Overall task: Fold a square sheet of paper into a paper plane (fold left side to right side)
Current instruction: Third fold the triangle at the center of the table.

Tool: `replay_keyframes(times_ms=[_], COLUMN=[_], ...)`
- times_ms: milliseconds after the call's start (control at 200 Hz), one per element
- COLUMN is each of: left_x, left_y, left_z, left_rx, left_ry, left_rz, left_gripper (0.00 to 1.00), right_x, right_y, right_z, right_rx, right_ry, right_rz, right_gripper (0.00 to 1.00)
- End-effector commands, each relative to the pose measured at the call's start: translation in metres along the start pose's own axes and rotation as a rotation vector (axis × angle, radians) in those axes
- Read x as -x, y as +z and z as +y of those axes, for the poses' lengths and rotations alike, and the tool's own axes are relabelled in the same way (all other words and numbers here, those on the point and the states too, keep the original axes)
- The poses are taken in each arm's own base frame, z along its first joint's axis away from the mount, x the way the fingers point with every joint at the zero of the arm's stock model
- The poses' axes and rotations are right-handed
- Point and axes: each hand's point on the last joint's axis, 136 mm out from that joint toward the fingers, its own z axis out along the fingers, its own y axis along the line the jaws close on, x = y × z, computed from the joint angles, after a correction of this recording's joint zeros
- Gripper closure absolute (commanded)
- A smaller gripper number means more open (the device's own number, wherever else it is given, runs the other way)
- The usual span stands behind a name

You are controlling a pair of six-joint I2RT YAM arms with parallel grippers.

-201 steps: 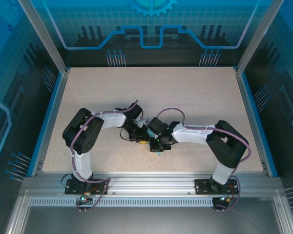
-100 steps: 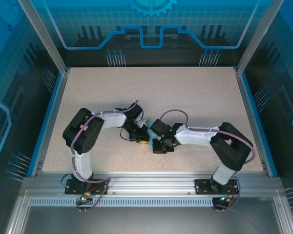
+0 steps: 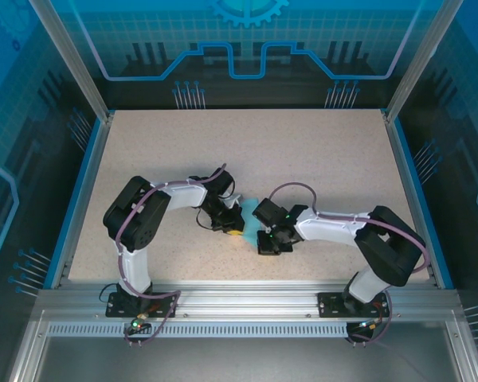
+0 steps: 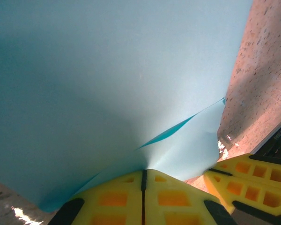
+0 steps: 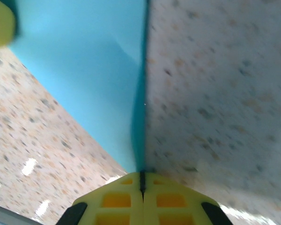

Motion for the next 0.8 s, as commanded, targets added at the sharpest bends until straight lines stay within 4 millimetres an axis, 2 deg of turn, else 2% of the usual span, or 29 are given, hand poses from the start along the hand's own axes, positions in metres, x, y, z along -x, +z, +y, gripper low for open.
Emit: replay_keyframes(times_ms=[0, 165, 230, 485, 655, 795], left_x=[-0.010, -0.009, -0.009, -0.010, -0.007, -0.002], left_y=[0.016, 0.014, 0.014, 0.014, 0.010, -0.001], left_z=[0.044, 0.042, 0.041, 0.038, 0.030, 0.016], left_rx=[0.165, 0.160, 0.160, 0.145, 0.124, 0.095], left_ry=[-0.074, -0.075, -0.075, -0.072, -0.065, -0.039], left_rz=[0.032, 0.026, 0.025, 0.026, 0.012, -0.022], left_gripper=[0.92, 0.92, 0.92, 0.91, 0.90, 0.84], right_x=[-0.006, 0.010, 0.016, 0.028, 0.020, 0.008], right_y=[-0.015, -0.025, -0.024, -0.004, 0.010, 0.019], right_z=[-0.011, 0.026, 0.031, 0.021, 0.009, -0.005], right_rx=[-0.024, 0.118, 0.131, 0.079, 0.037, -0.010], right_ry=[-0.026, -0.075, -0.076, -0.042, -0.026, 0.005], right_rz=[0.006, -0.036, -0.049, -0.047, 0.007, 0.056], right_gripper=[1.00, 1.00, 1.00, 1.00, 1.00, 1.00])
